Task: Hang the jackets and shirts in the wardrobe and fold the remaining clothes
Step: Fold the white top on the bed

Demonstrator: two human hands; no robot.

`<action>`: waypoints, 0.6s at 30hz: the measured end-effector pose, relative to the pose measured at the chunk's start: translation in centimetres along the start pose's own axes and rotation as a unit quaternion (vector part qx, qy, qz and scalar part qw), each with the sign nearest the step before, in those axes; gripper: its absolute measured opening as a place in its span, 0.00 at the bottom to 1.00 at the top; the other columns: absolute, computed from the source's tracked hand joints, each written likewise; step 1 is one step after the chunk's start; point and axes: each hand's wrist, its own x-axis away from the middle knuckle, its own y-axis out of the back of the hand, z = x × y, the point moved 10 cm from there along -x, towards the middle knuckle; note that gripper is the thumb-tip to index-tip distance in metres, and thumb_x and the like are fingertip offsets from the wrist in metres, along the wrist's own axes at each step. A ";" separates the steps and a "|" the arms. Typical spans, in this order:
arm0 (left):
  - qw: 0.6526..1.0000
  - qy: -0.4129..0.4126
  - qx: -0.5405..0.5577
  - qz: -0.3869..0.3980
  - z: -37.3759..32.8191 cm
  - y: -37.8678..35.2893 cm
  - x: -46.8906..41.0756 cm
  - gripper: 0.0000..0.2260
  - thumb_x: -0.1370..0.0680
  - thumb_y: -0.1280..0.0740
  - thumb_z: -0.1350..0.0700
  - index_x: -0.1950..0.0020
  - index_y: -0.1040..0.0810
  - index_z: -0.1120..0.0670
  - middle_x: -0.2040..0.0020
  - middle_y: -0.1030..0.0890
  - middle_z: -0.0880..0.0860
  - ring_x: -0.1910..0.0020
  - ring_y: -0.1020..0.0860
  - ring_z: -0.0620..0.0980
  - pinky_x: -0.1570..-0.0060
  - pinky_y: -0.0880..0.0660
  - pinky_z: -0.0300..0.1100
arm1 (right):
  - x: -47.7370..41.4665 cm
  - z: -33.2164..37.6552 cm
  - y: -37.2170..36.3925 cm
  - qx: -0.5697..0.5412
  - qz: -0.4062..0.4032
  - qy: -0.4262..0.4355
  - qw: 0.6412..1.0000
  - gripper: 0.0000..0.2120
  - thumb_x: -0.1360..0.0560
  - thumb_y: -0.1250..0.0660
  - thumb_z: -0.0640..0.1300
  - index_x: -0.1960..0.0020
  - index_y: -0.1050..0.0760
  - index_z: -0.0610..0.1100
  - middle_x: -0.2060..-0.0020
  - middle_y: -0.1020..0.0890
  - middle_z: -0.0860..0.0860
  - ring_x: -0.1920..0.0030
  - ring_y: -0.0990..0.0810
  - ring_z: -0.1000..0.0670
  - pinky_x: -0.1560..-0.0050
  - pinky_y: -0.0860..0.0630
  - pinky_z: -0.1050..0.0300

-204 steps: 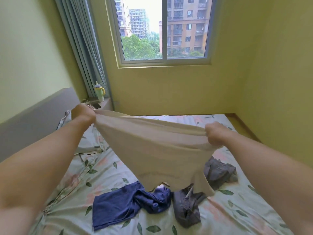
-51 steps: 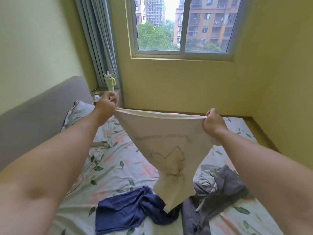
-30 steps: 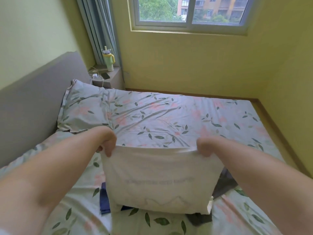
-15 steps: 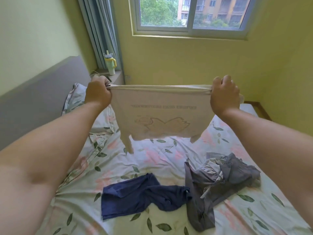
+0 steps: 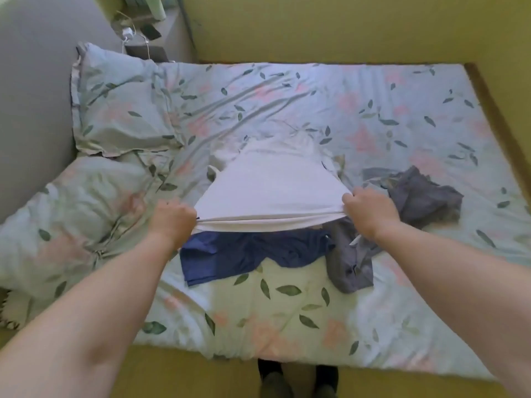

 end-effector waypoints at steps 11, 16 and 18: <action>0.974 -0.181 -0.052 0.127 -11.2 -17.8 7.6 0.10 0.23 0.37 0.64 0.45 0.29 0.53 0.52 0.26 0.51 0.59 0.23 0.53 0.66 0.27 0.46 | 7.7 6.5 -20.7 0.014 0.172 0.104 0.979 0.06 0.22 0.37 0.39 0.45 0.29 0.43 0.49 0.26 0.46 0.51 0.22 0.41 0.63 0.30 0.50; 0.950 -0.259 -0.112 0.130 -12.7 -21.4 10.6 0.16 0.24 0.44 0.64 0.39 0.32 0.50 0.49 0.29 0.51 0.62 0.28 0.51 0.68 0.36 0.46 | 10.2 7.1 -23.6 -0.019 0.209 0.127 0.969 0.12 0.25 0.41 0.33 0.45 0.35 0.46 0.57 0.29 0.48 0.53 0.22 0.41 0.60 0.25 0.49; 0.943 -0.276 -0.113 0.147 -13.2 -22.5 11.9 0.17 0.23 0.44 0.64 0.37 0.32 0.50 0.48 0.28 0.51 0.60 0.27 0.52 0.66 0.35 0.46 | 11.5 7.6 -24.8 0.000 0.217 0.148 0.965 0.10 0.22 0.42 0.35 0.44 0.32 0.46 0.53 0.26 0.48 0.50 0.22 0.43 0.60 0.28 0.50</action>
